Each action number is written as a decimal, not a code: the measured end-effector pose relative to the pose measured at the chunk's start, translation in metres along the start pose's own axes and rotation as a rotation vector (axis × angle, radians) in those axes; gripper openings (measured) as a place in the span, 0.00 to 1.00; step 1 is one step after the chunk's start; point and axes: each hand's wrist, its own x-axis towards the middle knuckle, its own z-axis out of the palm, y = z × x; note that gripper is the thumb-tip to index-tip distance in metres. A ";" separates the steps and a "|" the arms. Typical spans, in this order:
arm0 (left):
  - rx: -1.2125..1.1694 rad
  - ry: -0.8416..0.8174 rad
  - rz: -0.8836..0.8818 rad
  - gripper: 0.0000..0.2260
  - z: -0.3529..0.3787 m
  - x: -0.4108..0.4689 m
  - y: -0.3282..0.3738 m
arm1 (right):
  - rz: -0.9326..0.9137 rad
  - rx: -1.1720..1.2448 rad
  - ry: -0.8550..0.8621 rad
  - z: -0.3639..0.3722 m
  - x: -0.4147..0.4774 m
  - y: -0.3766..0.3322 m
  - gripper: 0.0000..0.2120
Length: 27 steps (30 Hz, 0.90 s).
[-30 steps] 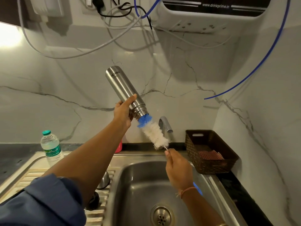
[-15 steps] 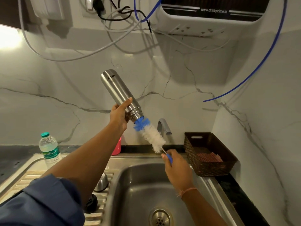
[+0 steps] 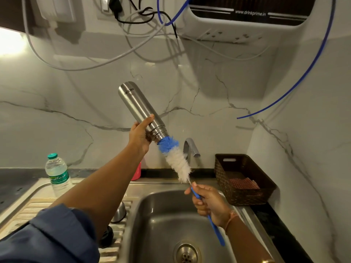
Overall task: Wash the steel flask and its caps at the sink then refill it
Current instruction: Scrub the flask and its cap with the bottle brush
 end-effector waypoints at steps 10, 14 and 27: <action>-0.046 0.109 0.017 0.28 0.007 0.008 0.017 | -0.586 -1.491 0.753 0.009 0.013 0.006 0.18; -0.056 0.135 0.030 0.27 0.006 0.012 0.018 | -0.746 -1.598 0.851 0.007 0.018 -0.003 0.19; -0.021 0.063 -0.003 0.32 0.007 0.006 0.024 | -0.116 -0.081 0.033 0.004 0.006 -0.008 0.13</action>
